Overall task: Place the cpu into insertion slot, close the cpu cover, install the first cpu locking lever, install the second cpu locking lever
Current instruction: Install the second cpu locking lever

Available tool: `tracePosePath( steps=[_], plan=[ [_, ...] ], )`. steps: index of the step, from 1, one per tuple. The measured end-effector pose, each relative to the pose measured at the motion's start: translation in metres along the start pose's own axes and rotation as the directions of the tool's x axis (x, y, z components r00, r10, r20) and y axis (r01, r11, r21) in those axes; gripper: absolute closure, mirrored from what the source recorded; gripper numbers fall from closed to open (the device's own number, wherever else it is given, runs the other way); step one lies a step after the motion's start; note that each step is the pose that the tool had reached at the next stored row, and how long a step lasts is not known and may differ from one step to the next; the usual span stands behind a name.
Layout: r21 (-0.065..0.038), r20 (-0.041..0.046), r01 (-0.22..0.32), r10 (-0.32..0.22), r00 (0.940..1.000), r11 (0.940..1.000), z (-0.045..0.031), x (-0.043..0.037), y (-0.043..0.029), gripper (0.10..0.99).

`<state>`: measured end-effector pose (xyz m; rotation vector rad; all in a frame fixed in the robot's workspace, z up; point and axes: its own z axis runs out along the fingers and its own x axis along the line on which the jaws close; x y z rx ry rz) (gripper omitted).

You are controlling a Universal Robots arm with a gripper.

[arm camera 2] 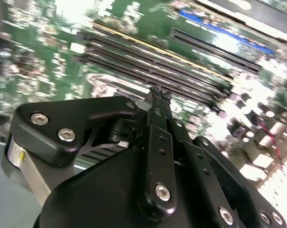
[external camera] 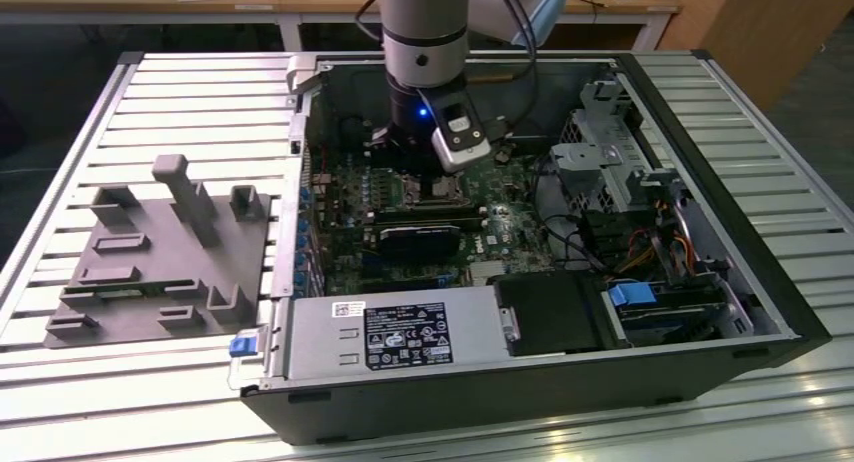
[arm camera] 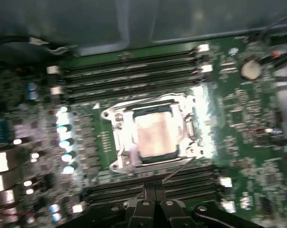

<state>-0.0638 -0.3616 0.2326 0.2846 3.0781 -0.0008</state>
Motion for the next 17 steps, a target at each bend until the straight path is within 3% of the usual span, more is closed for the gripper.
tracePosePath(
  steps=[1,2,7,12,17],
  plan=[
    [0.003,-0.0139,0.0,0.0,0.9999,1.0,0.0002,-0.0001,0.0,0.984],
    [0.003,-0.0155,0.0,0.0,0.9999,1.0,0.0001,0.0,0.0,0.984],
    [0.002,-0.0166,0.0,0.0,0.9999,1.0,0.0003,-0.0001,-0.0002,0.984],
    [-0.014,-0.0195,0.002,-0.002,0.9998,0.9999,0.0007,-0.0006,-0.0033,0.984],
    [-0.018,-0.0204,0.003,-0.003,0.9998,0.9998,0.0008,-0.0008,-0.004,0.984]
  ],
)
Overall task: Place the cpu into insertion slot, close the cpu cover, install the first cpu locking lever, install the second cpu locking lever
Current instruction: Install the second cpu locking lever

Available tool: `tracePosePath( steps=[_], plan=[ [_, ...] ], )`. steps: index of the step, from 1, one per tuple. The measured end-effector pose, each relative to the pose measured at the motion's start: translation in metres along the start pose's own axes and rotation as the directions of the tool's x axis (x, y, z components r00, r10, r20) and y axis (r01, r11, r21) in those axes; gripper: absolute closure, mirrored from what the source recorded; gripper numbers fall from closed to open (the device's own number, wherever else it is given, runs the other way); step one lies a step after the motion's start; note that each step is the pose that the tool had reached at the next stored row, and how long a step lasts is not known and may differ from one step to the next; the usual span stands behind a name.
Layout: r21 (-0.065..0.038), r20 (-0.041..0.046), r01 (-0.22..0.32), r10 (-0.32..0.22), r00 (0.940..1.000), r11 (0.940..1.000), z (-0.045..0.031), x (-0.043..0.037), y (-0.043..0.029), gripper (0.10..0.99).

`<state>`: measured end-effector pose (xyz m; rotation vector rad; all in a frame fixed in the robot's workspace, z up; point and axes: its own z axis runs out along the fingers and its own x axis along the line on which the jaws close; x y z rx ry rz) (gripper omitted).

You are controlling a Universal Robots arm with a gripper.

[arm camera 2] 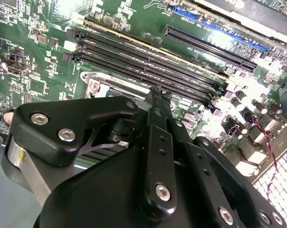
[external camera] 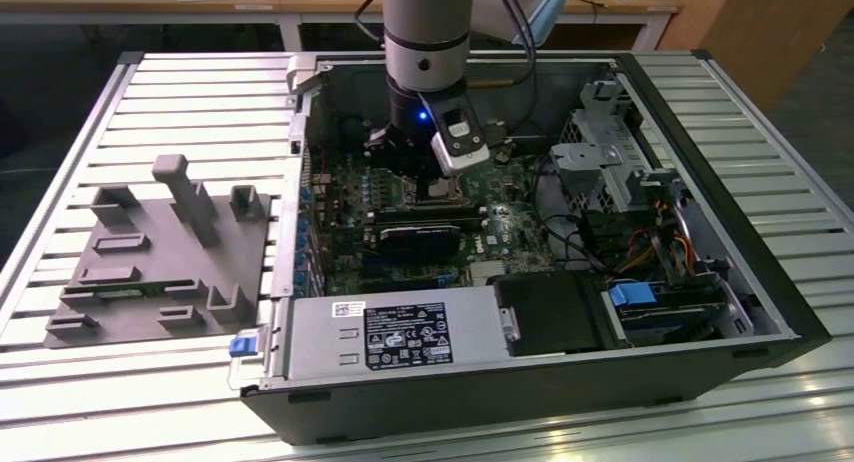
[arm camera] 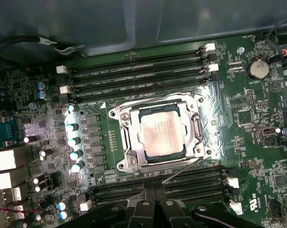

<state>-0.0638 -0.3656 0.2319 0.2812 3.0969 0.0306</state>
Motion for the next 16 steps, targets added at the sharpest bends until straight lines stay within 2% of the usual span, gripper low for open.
tracePosePath(
  steps=[2,9,16],
  plan=[
    [-0.009,-0.0015,0.0,0.0,1.0,1.0,0.0002,-0.0001,-0.0007,0.984],
    [-0.056,-0.0103,-0.002,0.001,0.9999,0.9984,0.0011,-0.0015,-0.0082,0.984],
    [-0.116,-0.0214,-0.004,0.002,0.9998,0.9932,0.0024,-0.0028,-0.0168,0.984]
  ],
)
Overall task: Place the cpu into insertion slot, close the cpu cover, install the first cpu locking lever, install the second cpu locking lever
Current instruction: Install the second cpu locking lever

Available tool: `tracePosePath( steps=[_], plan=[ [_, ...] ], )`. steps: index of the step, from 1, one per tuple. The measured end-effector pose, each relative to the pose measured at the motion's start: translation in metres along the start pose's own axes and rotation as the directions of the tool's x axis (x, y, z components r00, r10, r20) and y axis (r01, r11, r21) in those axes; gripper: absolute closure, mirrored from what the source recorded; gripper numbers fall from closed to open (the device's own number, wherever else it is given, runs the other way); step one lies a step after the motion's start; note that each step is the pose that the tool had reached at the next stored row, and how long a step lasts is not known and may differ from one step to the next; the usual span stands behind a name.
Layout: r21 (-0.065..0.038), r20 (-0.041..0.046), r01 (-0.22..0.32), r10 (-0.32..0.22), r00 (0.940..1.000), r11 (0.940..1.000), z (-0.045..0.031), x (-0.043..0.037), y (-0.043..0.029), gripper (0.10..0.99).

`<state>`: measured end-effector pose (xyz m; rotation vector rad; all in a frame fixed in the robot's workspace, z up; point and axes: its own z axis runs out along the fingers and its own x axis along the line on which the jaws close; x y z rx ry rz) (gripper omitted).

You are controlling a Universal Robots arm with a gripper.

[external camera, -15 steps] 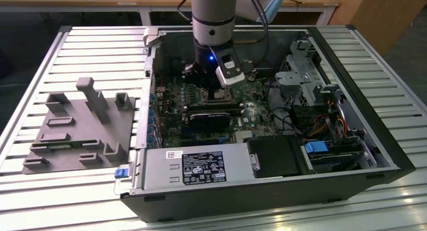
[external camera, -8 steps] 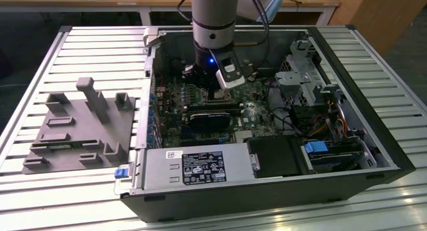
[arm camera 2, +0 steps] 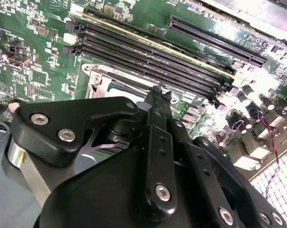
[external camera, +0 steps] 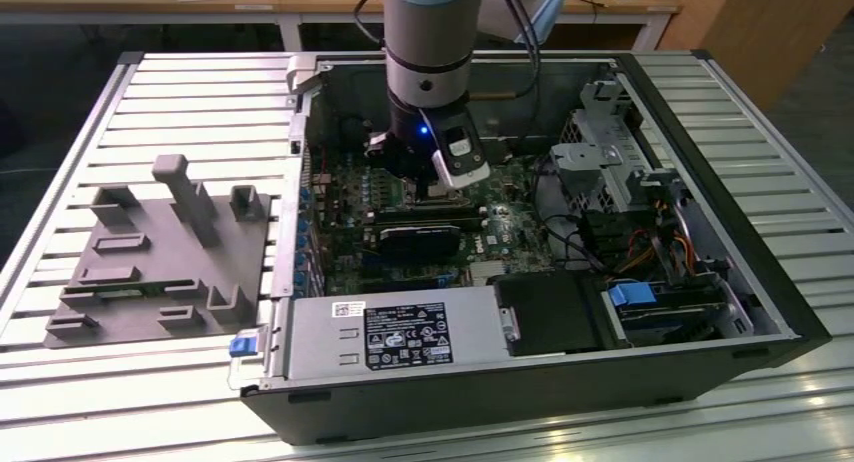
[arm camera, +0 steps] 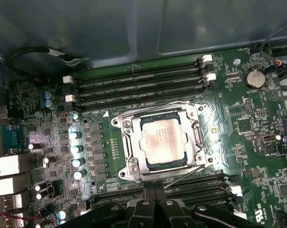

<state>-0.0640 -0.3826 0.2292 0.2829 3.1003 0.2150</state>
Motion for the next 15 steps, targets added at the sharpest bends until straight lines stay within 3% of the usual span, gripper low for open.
tracePosePath(
  steps=[4,11,15],
  plan=[
    [-0.028,-0.005,-0.001,0.001,1.0,0.9996,0.0006,-0.0009,-0.0062,0.984],
    [-0.067,-0.0122,-0.002,0.001,0.9999,0.9977,0.0041,-0.0021,-0.0172,0.984],
    [-0.075,-0.0136,-0.003,0.002,0.9999,0.9972,0.0055,-0.0024,-0.02,0.984]
  ],
)
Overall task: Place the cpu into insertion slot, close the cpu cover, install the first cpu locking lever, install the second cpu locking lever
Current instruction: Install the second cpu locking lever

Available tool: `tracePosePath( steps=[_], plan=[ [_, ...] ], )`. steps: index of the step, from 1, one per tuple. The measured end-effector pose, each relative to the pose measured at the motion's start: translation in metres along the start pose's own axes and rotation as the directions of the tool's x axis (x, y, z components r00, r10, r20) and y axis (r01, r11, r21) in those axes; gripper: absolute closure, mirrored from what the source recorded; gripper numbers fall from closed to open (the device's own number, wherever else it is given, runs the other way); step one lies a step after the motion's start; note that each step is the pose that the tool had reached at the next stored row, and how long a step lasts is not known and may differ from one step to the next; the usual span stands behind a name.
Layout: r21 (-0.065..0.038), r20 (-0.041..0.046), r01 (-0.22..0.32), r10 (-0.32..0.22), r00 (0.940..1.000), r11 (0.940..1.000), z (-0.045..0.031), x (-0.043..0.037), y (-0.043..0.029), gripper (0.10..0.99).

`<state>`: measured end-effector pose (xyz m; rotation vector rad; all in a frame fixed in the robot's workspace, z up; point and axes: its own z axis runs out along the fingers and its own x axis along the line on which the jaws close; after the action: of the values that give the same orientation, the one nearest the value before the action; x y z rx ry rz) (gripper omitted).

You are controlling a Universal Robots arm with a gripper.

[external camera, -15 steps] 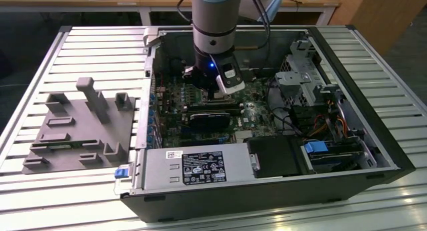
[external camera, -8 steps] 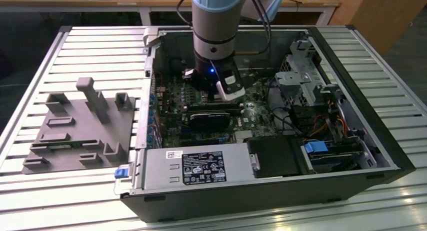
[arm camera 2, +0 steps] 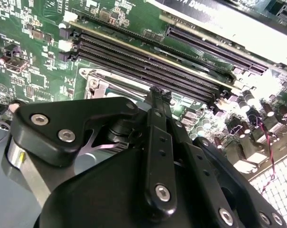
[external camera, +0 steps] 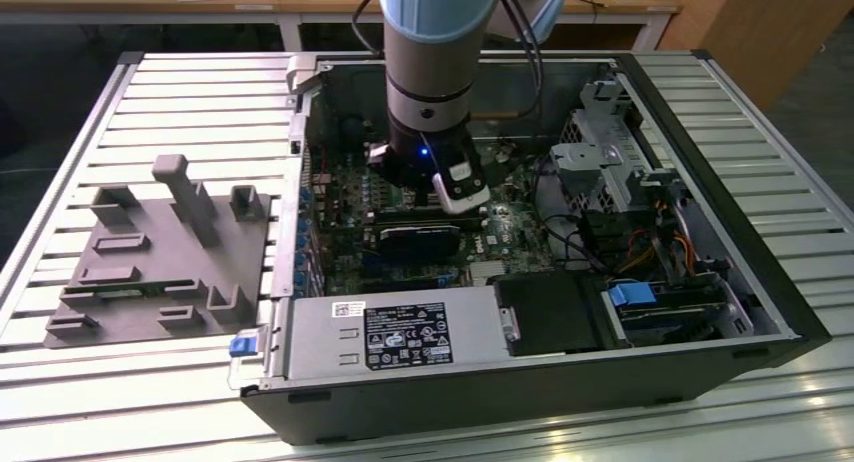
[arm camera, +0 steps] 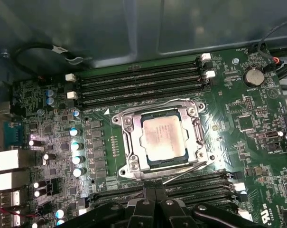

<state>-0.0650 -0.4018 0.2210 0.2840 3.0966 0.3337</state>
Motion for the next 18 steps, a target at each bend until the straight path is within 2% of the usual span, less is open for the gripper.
tracePosePath(
  steps=[12,18],
  plan=[
    [-0.002,-0.0005,0.0,0.0,1.0,1.0,0.0022,0.0008,-0.0014,0.984],
    [-0.011,-0.0021,0.0,0.0,1.0,0.9999,0.0024,0.0008,-0.0043,0.984]
  ],
)
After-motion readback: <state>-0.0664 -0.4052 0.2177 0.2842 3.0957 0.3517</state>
